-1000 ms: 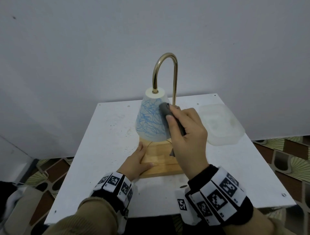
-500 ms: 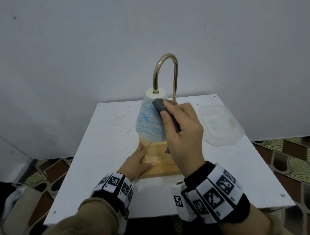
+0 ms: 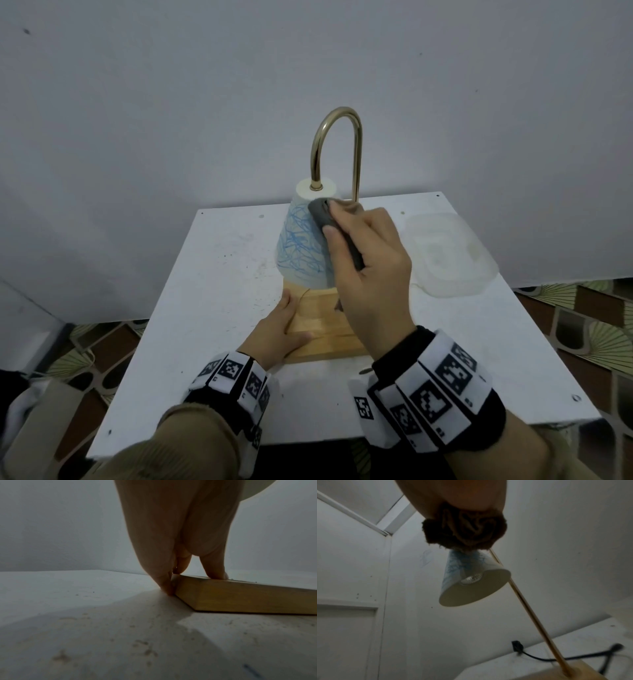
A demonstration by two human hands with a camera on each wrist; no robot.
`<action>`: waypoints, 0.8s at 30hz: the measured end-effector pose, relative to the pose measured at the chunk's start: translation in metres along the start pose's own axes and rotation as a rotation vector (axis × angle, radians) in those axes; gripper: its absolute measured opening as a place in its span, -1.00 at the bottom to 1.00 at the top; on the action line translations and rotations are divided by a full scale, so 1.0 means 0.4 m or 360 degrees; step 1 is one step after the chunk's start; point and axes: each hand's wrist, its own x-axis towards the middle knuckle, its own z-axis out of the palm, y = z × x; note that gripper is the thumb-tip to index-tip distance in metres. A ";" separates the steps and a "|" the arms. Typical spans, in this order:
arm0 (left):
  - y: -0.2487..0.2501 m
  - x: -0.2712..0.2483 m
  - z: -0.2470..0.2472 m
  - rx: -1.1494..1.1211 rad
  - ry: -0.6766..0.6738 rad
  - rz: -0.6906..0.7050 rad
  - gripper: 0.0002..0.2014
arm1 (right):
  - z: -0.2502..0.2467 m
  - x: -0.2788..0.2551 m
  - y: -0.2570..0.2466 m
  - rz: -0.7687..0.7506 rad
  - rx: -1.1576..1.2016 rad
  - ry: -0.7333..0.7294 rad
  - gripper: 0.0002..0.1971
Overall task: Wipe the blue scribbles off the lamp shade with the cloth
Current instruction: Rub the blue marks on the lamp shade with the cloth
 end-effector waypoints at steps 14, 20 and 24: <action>0.008 -0.002 -0.003 0.0052 0.0006 0.0001 -0.16 | -0.007 0.015 0.011 0.0353 0.0147 0.0055 -0.77; 0.007 -0.002 0.000 0.0026 0.0023 0.0006 -0.16 | -0.023 -0.051 0.033 0.0245 0.0053 -0.0009 -0.76; 0.005 -0.002 0.000 0.0007 0.0022 0.0017 -0.16 | -0.036 -0.027 0.052 0.0532 0.0110 -0.0011 -0.80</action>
